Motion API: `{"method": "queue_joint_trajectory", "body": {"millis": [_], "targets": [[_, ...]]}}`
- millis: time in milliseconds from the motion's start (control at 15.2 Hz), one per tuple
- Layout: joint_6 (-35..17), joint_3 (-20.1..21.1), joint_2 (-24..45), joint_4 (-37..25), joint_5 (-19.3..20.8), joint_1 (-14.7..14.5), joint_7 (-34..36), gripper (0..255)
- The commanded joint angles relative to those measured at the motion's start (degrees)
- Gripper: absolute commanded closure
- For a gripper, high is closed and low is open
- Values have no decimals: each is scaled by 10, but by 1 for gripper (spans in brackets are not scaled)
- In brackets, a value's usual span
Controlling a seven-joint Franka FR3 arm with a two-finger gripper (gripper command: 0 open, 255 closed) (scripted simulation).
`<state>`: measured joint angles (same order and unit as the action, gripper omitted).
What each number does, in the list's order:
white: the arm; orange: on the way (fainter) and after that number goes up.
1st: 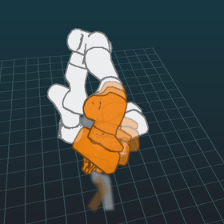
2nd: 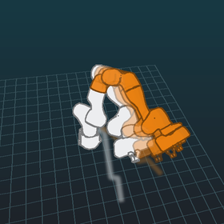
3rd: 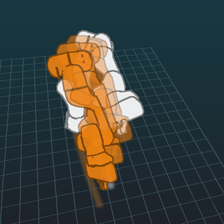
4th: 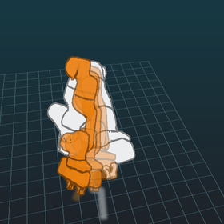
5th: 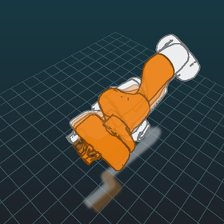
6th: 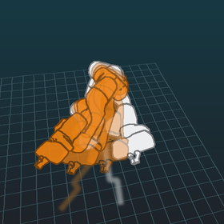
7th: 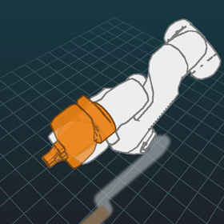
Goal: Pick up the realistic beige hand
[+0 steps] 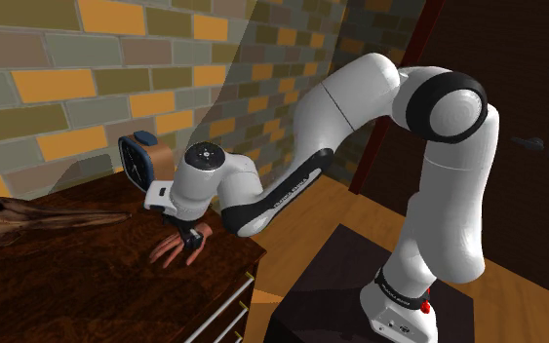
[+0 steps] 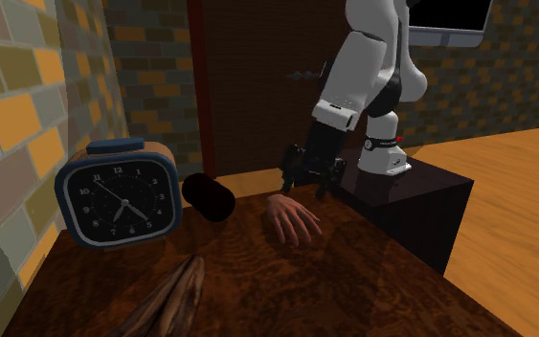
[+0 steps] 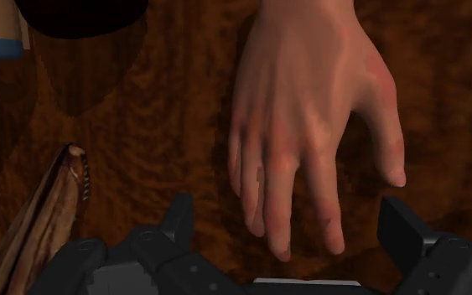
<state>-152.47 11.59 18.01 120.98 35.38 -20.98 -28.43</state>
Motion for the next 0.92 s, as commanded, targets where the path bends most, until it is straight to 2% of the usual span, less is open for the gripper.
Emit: {"method": "queue_joint_trajectory", "body": {"millis": [0,396,528,594,858], "targets": [[-11,-5,17,-7,20,-7,5,0],[-43,-29,57,-12,62,-24,46,0],[-43,-29,57,-12,62,-24,46,0],[-43,-29,56,-11,63,-24,47,255],[-44,-29,56,-10,63,-24,47,255]]}}
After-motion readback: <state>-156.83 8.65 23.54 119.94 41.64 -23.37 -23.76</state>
